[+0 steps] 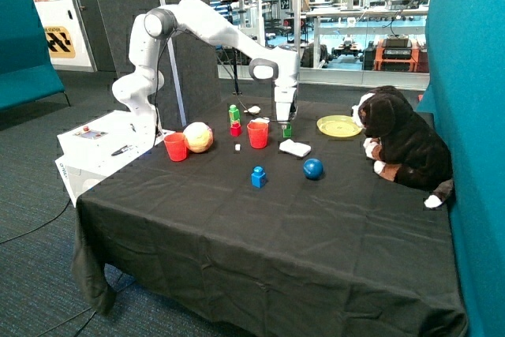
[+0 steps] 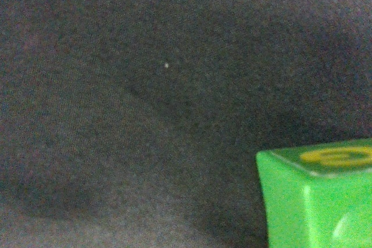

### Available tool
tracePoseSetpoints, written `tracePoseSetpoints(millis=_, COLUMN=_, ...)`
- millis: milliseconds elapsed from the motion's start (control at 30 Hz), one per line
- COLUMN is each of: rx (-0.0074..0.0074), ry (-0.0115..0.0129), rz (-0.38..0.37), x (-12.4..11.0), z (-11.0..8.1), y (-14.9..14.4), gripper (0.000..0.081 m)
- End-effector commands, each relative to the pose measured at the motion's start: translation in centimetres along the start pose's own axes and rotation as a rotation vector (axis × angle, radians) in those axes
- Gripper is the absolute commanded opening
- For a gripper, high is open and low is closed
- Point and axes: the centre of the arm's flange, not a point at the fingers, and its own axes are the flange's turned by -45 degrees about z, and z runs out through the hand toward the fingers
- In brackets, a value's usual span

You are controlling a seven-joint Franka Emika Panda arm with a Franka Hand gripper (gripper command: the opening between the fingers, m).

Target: Stack green blocks

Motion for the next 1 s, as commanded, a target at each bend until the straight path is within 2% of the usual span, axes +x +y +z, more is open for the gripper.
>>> tracePoseSetpoints(millis=0, rx=-0.0024, ry=0.0048, rz=0.004, x=0.10, z=0.85, y=-0.19, gripper=0.0445)
tracePoseSetpoints(millis=567, rx=-0.0025, ry=0.0048, rz=-0.013, x=0.74, z=-0.06, y=-1.06, gripper=0.0347)
tracePoseSetpoints(millis=667, rx=-0.0025, ry=0.0048, rz=-0.014, x=0.72, z=-0.11, y=-1.08, gripper=0.0287)
tracePoseSetpoints(millis=733, rx=-0.0025, ry=0.0048, rz=-0.014, x=0.66, z=-0.06, y=-1.06, gripper=0.0210)
tracePoseSetpoints(millis=967, rx=-0.0024, ry=0.0048, rz=-0.010, x=0.41, z=0.09, y=-0.78, gripper=0.0073)
